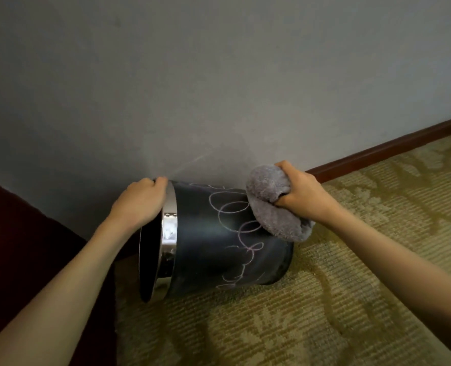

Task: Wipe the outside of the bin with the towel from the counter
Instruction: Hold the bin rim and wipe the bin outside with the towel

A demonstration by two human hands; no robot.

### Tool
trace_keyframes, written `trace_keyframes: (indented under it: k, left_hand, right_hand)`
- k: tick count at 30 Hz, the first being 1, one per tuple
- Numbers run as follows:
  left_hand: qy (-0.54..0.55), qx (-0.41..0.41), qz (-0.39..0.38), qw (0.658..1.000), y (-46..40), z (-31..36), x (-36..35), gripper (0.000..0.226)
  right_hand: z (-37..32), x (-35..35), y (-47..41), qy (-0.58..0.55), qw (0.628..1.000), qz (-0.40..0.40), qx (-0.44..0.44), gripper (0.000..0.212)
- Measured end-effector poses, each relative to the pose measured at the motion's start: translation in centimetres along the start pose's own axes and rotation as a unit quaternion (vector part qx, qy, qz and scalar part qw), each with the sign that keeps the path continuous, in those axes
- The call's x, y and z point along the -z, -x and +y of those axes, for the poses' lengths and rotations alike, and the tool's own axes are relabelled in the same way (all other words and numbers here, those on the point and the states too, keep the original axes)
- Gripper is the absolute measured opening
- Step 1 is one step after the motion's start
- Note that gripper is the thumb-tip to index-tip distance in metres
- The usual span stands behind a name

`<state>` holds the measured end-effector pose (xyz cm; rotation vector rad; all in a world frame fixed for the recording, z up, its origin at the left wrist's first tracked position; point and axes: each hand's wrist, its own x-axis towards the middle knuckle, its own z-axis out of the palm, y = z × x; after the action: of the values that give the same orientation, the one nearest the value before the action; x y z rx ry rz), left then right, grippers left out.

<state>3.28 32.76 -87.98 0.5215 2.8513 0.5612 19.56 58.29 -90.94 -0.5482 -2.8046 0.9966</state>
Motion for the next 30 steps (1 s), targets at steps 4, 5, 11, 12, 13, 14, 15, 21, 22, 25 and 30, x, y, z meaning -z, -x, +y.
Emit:
trace_keyframes:
  k: [4, 5, 11, 12, 13, 14, 15, 21, 22, 25, 30]
  left_hand:
    - [-0.125, 0.038, -0.086, 0.988, -2.8, -0.3, 1.5, 0.052]
    - [-0.144, 0.052, -0.094, 0.984, -3.2, -0.3, 1.7, 0.052]
    - [-0.117, 0.082, -0.167, 0.976, -3.7, -0.4, 2.6, 0.046]
    - [-0.094, 0.078, -0.176, 0.977, -3.8, -0.6, 2.7, 0.045]
    - [-0.075, 0.078, -0.183, 0.977, -3.8, -0.9, 2.9, 0.044]
    - [-0.057, 0.079, -0.19, 0.977, -3.9, -1.4, 2.9, 0.043]
    - [-0.035, 0.079, -0.196, 0.977, -3.8, -1.7, 3.1, 0.041]
    - [-0.012, 0.083, -0.205, 0.975, -3.4, -3.0, 3.5, 0.031]
    - [-0.013, 0.083, -0.21, 0.974, -3.3, -3.1, 3.5, 0.032]
    - [-0.016, 0.093, -0.228, 0.969, -2.8, -3.7, 3.8, 0.033]
    - [0.001, 0.091, -0.239, 0.967, -2.1, -4.5, 4.1, 0.038]
  right_hand:
    - [-0.8, -0.2, -0.9, 0.029, 0.999, -0.028, 0.009, 0.053]
    - [-1.1, -0.3, -1.1, 0.03, 0.999, -0.041, 0.012, 0.053]
    - [-3.5, -1.5, -1.9, 0.094, 0.994, -0.06, -0.002, 0.061]
    - [-3.6, -1.8, -1.8, 0.104, 0.994, -0.044, -0.006, 0.063]
    - [-3.7, -2.0, -1.8, 0.11, 0.994, -0.028, -0.009, 0.063]
    - [-3.7, -2.2, -1.6, 0.111, 0.994, -0.017, -0.009, 0.062]
    - [-3.7, -2.3, -1.5, 0.107, 0.994, -0.011, -0.006, 0.06]
    - [-6.5, -3.5, -0.7, 0.049, 0.996, 0.007, 0.074, 0.066]
    - [-7.2, -4.1, -0.3, 0.044, 0.995, 0.003, 0.094, 0.067]
    - [-8.8, -5.2, 0.7, 0.021, 0.988, -0.031, 0.147, 0.07]
    - [-8.7, -5.0, 1.2, -0.011, 0.984, -0.077, 0.159, 0.062]
